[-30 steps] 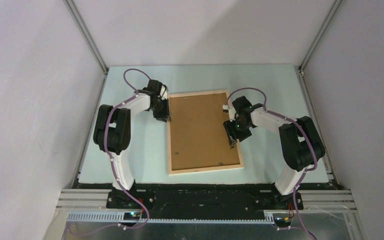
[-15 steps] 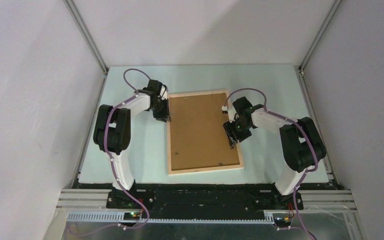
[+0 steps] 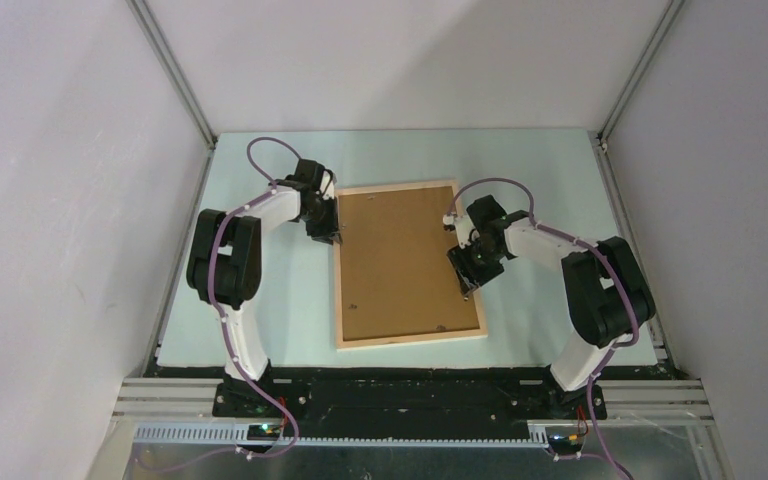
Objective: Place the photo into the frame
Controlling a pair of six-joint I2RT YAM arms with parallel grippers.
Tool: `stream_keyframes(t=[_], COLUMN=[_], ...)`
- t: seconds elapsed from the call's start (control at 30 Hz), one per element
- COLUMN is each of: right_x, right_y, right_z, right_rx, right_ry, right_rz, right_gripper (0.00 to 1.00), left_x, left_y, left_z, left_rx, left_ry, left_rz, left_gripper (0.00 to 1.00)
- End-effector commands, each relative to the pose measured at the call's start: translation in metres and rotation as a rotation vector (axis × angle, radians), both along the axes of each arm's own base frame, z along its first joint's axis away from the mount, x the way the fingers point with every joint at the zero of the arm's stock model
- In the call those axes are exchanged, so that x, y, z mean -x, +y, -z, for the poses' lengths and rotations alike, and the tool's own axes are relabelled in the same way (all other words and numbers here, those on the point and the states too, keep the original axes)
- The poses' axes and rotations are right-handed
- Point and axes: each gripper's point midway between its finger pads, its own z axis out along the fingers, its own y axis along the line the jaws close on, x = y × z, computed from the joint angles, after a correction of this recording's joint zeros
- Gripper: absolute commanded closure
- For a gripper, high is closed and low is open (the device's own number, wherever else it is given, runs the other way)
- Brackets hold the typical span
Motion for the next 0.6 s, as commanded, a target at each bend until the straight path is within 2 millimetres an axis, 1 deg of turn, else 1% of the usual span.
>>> stream_keyframes(t=[0.0,0.23,0.57], right_x=[0.0139,0.0146,0.0110], right_y=[-0.0079,-0.0101,-0.0158], right_z=[-0.0036,-0.0049,-0.0096], right_rx=[0.028,0.021,0.016], right_ry=[0.010,0.010,-0.014], right_rz=[-0.052,-0.068,-0.109], right_gripper=[0.45,0.49,0.52], left_x=[-0.0099,-0.0103,-0.0111], left_y=[-0.0007,-0.0006,-0.0007], left_z=[-0.0150,-0.0149,-0.0145], left_rx=[0.007,0.006,0.007], left_ry=[-0.047,-0.049,-0.048], left_rz=[-0.002,-0.001,-0.001], left_gripper=[1.00,1.00,1.00])
